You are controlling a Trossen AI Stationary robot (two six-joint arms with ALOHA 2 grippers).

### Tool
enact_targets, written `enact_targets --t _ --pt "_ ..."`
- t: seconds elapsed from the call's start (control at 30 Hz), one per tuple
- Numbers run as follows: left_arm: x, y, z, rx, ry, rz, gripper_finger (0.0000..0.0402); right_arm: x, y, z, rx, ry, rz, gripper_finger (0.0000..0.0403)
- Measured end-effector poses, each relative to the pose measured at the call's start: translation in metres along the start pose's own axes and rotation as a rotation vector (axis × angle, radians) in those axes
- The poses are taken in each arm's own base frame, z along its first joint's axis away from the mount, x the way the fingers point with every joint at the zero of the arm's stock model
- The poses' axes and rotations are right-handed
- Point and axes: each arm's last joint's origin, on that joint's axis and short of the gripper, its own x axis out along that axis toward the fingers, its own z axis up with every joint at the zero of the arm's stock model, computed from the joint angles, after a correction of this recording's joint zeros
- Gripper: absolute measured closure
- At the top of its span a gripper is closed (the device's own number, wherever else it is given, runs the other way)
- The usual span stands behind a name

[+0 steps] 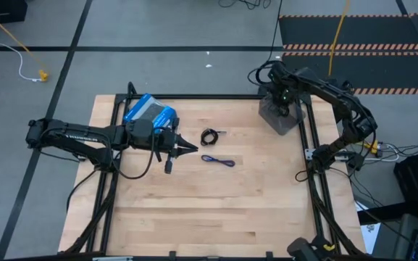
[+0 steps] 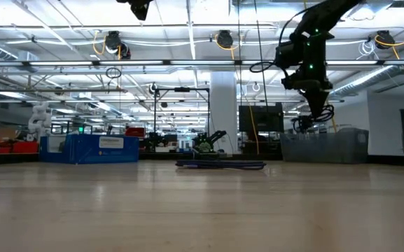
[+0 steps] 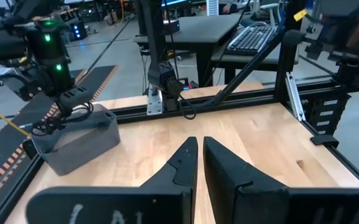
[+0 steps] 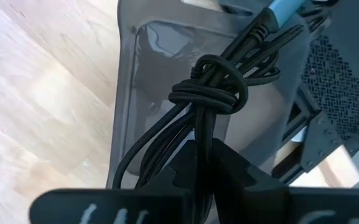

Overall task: Pick and place USB-C Cables
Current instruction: Put the bottom black charger cable into the bin

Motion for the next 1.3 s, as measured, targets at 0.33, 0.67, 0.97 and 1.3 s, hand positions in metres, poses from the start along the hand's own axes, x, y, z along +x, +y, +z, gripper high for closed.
enact_targets --t 0.33,0.67,0.97,1.3 --pt "0.0 0.0 0.0 0.0 0.001 0.0 0.0371 0.035 0.007 -0.009 -0.013 0.005 0.001 0.0385" --pt "0.0 0.0 0.0 0.0 0.001 0.0 0.0371 0.065 0.015 -0.023 -0.028 0.031 0.002 0.0374" --pt "0.0 0.0 0.0 0.0 0.001 0.0 0.0371 0.082 0.019 -0.031 -0.037 0.021 -0.003 0.0372" --pt "0.0 0.0 0.0 0.0 0.001 0.0 0.0371 0.083 0.018 -0.031 -0.02 0.024 -0.058 0.0371"
